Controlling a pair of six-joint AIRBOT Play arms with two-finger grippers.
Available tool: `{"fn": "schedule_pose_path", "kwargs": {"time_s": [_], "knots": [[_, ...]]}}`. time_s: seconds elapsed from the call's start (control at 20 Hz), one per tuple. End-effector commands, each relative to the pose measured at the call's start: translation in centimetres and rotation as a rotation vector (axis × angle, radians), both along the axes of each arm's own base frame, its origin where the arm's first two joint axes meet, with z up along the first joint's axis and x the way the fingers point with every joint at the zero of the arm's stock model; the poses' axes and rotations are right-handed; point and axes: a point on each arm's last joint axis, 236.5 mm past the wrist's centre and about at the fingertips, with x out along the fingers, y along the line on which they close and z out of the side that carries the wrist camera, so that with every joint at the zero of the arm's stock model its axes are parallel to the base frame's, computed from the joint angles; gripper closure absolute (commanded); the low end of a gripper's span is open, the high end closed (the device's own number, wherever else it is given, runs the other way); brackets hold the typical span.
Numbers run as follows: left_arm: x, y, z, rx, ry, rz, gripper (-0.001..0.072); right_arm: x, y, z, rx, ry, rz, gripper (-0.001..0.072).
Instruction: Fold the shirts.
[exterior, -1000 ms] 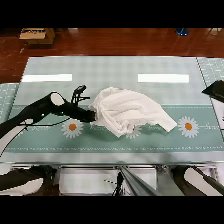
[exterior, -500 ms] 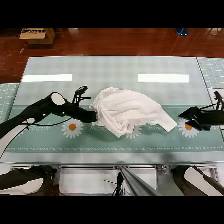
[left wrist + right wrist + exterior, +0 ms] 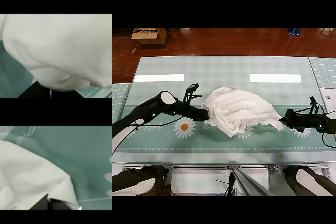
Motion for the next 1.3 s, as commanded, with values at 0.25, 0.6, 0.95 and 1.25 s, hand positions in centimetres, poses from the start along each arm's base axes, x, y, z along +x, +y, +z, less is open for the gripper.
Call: {"fn": "schedule_pose_path", "kwargs": {"time_s": [0.25, 0.6, 0.95, 1.25], "knots": [[8.1, 4.7, 15.0, -0.093, -0.415, 0.17, 0.0685, 6.1, 3.2, 12.9, 0.042, -0.361, 0.255, 0.069], [3.9, 14.3, 48.1, -0.023, -1.259, 0.344, 0.0686, 7.3, -0.3, 44.1, -0.42, -1.121, 0.094, 0.0691], [-7.9, 14.3, 59.9, -0.038, -1.575, 0.375, 0.0687, -0.9, 1.0, 54.5, -0.551, -1.328, 0.013, 0.0691], [-12.0, 12.3, 55.7, -0.028, -1.409, 0.278, 0.0686, -4.9, 2.2, 58.9, -0.572, -1.435, -0.026, 0.0692]]}}
